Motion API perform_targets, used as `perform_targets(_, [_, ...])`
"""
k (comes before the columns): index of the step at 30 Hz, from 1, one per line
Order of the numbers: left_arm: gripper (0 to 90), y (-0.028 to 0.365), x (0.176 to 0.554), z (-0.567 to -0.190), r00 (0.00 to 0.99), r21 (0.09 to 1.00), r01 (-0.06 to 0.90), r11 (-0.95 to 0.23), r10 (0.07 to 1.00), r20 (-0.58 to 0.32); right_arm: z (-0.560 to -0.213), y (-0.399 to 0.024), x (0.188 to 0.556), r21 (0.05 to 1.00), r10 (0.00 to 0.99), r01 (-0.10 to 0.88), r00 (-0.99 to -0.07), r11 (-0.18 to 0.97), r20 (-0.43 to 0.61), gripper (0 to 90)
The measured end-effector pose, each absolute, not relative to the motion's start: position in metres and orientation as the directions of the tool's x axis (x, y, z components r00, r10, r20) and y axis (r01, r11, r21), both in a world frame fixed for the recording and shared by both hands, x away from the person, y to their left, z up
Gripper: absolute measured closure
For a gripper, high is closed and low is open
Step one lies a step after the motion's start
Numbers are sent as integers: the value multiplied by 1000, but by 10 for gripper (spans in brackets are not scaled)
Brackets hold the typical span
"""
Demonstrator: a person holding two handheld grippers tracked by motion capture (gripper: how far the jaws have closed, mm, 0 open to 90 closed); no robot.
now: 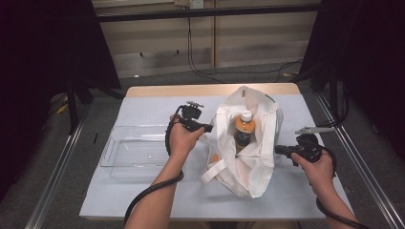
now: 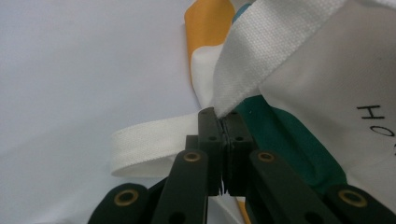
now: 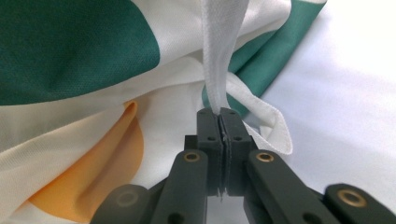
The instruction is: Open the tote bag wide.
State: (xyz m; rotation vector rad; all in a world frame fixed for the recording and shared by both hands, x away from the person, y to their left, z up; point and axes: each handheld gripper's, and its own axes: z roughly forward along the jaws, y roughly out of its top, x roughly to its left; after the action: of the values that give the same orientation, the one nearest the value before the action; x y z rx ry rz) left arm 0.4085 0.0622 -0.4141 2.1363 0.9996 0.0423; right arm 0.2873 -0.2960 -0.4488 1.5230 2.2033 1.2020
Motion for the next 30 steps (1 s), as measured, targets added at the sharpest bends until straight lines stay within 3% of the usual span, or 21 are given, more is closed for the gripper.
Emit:
perform_targets(10, [883,66,406,-419,682,639,658,-398,674,-282,-454,-298,287,707,862,694,-434,136,261,874])
perform_targets(11, [884,66,406,-419,684,643,657,-395,671,-286,-452,-298,287,716,864,687,-430,123,263,813])
perform_targets(18, [883,67,404,-415,689,656,647,-390,667,-284,-446,-295,287,739,872,661,-431,131,231,663])
perform_targets(19, [883,67,404,-414,690,659,646,-385,664,-288,-442,-293,288,745,876,655,-426,125,228,611])
perform_targets(27, [883,67,402,-411,699,666,634,-392,658,-279,-428,-290,290,767,877,629,-431,125,211,536])
perform_targets(30, [883,68,402,-411,703,663,632,-401,657,-273,-419,-287,292,780,885,604,-438,162,156,541])
